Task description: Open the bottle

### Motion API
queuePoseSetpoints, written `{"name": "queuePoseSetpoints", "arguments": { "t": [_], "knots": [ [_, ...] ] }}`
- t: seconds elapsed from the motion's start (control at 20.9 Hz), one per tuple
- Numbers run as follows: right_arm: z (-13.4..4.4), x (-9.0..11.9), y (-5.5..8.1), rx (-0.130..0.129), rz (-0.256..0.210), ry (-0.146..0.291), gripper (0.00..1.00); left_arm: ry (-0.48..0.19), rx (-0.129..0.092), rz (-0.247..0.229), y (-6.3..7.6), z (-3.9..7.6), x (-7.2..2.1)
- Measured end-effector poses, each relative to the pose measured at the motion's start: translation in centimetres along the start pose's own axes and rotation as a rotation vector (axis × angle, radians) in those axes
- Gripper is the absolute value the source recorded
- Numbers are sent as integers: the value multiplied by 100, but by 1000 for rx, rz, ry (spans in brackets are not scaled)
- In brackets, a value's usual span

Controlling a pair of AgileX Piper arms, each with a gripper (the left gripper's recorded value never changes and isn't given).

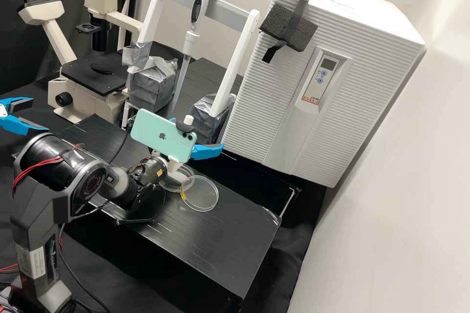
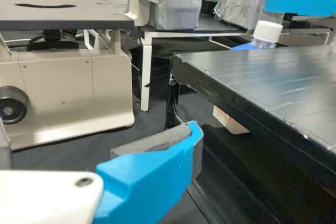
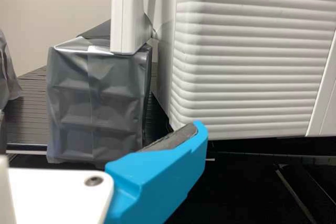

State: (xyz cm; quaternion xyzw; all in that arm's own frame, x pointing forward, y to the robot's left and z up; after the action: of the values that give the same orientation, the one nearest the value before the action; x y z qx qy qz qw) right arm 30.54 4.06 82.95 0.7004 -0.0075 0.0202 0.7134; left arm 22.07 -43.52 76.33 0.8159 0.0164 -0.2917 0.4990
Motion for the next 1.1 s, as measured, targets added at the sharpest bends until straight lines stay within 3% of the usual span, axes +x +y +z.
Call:
{"name": "queuePoseSetpoints", "arguments": {
  "t": [0.14,0.24,0.53,0.72,1.1],
  "knots": [
    [0,0,0,0,0,0,100,-5,2,2,9,4,11],
    [0,0,0,0,0,0,100,-18,-12,0,12,28,31],
    [-14,-36,5,0,0,3,100,-64,1,-10,3,122,75],
    [-173,-160,-48,5,-23,56,100,-73,12,1,35,136,89],
    [-325,-331,-165,9,-73,112,100,-75,20,10,64,128,107]
  ]
}}
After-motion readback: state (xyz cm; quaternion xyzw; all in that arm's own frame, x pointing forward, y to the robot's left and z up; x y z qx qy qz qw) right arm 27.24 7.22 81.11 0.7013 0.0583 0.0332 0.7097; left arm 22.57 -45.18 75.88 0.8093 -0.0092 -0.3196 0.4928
